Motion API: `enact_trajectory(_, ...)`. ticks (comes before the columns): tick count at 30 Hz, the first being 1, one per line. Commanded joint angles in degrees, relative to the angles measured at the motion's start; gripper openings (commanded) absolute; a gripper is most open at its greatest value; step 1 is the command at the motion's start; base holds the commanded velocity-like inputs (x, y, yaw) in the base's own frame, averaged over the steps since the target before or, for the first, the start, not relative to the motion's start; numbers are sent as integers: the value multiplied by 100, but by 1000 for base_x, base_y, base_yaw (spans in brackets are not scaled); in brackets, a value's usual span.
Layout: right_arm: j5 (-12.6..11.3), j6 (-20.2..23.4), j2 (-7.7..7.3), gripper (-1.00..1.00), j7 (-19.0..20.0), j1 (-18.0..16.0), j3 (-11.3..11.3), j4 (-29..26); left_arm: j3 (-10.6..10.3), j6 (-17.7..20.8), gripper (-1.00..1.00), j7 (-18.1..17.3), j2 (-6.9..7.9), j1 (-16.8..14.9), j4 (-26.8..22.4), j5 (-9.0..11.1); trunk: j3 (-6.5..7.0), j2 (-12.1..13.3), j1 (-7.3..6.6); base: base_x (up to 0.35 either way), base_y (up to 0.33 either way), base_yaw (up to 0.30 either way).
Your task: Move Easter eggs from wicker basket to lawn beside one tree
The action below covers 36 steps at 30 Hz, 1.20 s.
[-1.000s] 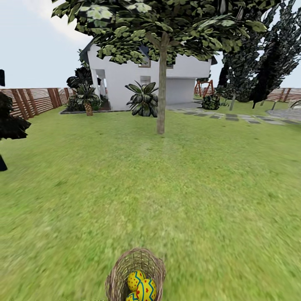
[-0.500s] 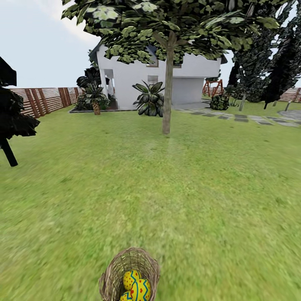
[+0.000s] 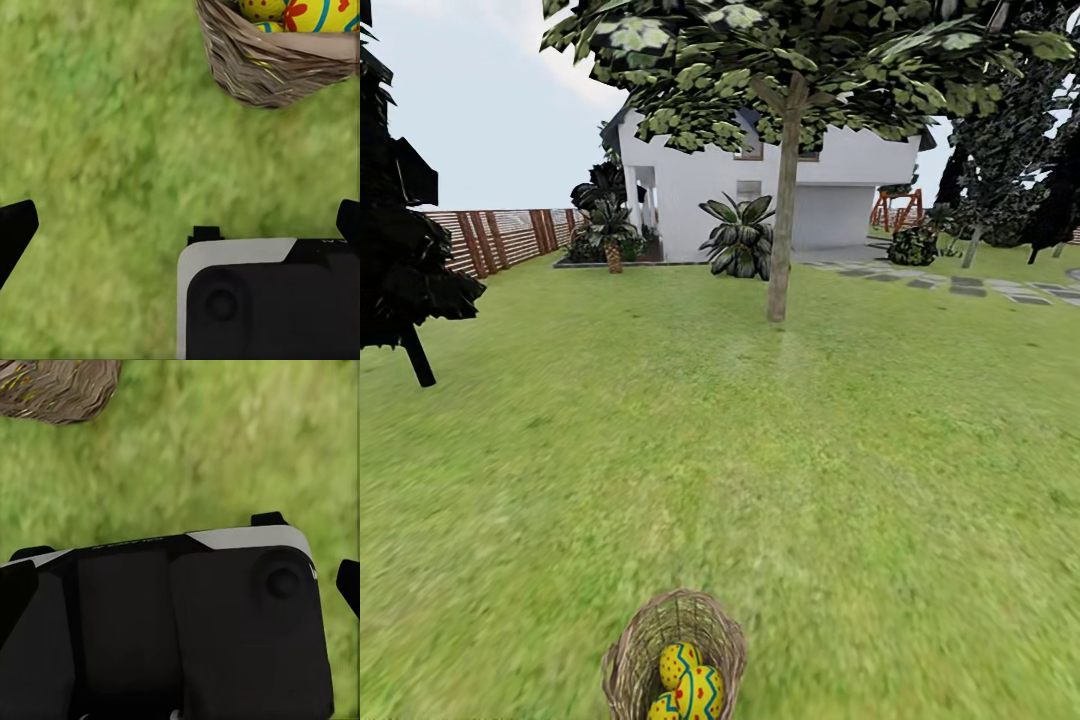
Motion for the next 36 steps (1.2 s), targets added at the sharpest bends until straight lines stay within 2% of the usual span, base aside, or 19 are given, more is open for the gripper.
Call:
enact_trajectory(1,-20,26,4,100,5,-2,-23,-12,-50,-19,100,14,1,-5,3,50,-13,-12,3,0,-40,8)
enact_trajectory(22,-20,26,4,100,5,-2,-23,-12,-46,-20,100,17,1,-5,3,54,-13,-12,3,5,-62,2)
enact_trajectory(36,-20,26,4,100,5,-2,-26,-15,-46,-20,100,18,1,-5,3,52,-13,-12,3,16,-2,114)
